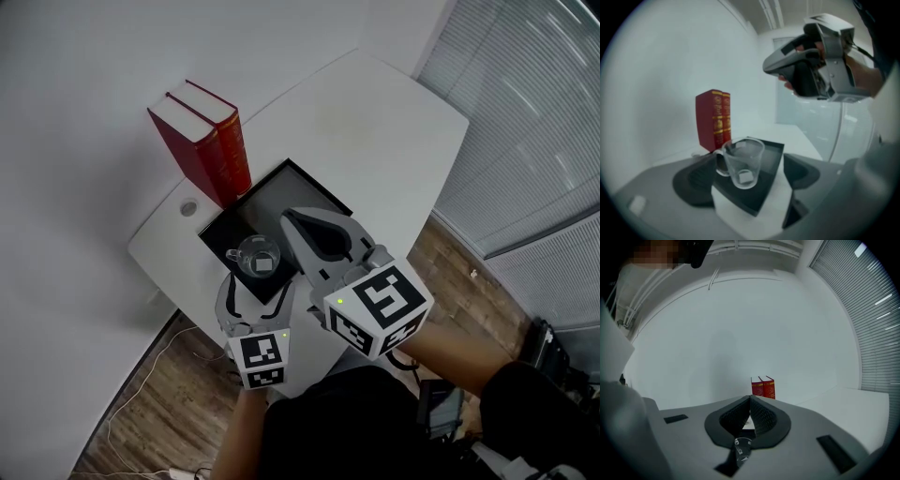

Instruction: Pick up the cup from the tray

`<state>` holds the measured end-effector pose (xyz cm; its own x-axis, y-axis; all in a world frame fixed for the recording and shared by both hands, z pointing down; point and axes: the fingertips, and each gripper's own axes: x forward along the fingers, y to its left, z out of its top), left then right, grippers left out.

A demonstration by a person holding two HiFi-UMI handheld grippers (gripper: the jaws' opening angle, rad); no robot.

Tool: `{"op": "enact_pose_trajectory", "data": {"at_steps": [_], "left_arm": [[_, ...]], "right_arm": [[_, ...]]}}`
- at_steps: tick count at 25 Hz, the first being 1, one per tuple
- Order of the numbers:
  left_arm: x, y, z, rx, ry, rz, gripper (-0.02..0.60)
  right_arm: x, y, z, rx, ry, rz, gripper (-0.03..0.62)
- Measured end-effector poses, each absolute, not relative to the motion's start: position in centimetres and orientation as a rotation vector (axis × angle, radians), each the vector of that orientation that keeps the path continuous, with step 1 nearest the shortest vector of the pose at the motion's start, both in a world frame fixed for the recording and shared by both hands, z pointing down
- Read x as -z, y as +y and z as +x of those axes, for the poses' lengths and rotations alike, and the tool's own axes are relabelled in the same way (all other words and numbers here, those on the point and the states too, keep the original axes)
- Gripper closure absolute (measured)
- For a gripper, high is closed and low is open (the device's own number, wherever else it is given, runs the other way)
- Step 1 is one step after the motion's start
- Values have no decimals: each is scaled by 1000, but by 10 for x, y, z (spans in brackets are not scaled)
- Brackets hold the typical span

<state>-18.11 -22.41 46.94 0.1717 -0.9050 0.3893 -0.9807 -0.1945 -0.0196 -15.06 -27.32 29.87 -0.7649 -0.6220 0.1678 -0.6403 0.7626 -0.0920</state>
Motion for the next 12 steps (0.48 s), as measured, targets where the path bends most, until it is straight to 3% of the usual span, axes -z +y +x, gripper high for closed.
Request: {"op": "enact_pose_trajectory", "data": {"at_steps": [12], "left_arm": [[-487,-239,-176,-474,-1793,2196,143]], "right_arm": [[-305,-280,-135,-224,-2795,1049,580]]}}
